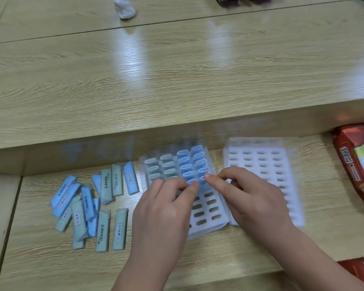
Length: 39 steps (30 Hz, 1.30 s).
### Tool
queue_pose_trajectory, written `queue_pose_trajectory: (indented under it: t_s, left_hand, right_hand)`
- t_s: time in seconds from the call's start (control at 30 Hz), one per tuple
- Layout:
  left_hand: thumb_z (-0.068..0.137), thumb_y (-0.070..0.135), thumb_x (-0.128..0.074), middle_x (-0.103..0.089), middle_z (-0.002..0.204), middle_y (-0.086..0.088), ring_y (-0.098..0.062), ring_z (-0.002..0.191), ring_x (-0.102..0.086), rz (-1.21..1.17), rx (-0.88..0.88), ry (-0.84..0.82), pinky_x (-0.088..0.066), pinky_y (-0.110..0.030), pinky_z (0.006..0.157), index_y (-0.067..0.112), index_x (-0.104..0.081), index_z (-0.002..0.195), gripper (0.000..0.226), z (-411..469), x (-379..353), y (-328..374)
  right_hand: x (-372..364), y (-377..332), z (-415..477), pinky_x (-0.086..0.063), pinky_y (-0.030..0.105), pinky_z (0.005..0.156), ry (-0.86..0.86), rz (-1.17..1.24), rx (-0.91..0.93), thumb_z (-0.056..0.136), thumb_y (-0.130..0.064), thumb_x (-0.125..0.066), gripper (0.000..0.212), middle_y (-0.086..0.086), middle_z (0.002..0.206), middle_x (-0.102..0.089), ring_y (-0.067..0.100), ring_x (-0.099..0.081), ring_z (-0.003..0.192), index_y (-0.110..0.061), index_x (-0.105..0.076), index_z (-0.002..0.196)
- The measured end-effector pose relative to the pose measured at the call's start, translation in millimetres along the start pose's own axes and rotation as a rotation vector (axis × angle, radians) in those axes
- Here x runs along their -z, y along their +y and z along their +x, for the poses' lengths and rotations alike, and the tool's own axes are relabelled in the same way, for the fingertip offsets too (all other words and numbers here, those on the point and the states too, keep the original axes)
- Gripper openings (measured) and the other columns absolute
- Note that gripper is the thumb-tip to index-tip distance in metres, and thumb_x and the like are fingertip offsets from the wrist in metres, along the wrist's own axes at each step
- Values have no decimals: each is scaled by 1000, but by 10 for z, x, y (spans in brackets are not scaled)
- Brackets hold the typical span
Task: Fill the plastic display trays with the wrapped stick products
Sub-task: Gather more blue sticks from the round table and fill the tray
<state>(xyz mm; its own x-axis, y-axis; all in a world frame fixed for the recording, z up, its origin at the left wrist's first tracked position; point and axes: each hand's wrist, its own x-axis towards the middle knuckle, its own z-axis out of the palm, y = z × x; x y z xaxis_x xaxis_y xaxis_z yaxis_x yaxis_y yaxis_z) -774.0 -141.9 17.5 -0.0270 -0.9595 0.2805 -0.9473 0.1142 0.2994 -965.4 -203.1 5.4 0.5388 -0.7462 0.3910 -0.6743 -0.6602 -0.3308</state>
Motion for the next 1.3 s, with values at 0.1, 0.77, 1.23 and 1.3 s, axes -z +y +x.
queue_pose_trajectory:
  t_s: [0.1, 0.77, 1.23, 1.3]
  left_hand:
    - [80, 17, -82, -70, 95, 6, -18, 81, -59, -77, 66, 76, -46, -29, 66, 18, -72, 113, 34, -28, -25, -24]
    - [93, 35, -59, -55, 102, 12, -10, 95, -52, -264, 181, 82, -45, -23, 81, 26, -70, 115, 27, -195, 220, -203]
    - [78, 45, -73, -59, 90, 12, -16, 82, -63, -166, 806, 16, -47, -30, 60, 27, -71, 95, 25, -1031, 377, -1066]
    - [76, 49, -73, -61, 92, 7, -22, 85, -64, -82, 809, -51, -47, -32, 58, 26, -71, 99, 32, -1044, 364, -1026]
  right_hand:
    - [14, 46, 29, -36, 22, 45, 41, -5, 51, 91, -8, -50, 40, 0, 99, -69, 14, -57, 70, -20, -71, 122]
    - [-73, -481, 53, -48, 24, 61, 167, 140, -207, 92, -32, -62, 19, -8, 98, -62, 7, -56, 76, -17, -74, 93]
    - [-986, -2059, 315, -48, 29, 94, -443, 221, -594, 94, -43, -51, 74, -2, 145, -18, 16, -50, 122, -21, -13, 154]
    - [-1017, -2054, 323, -50, 30, 91, -459, 136, -599, 90, -42, -56, 73, 2, 134, -29, 19, -56, 112, -17, -24, 151]
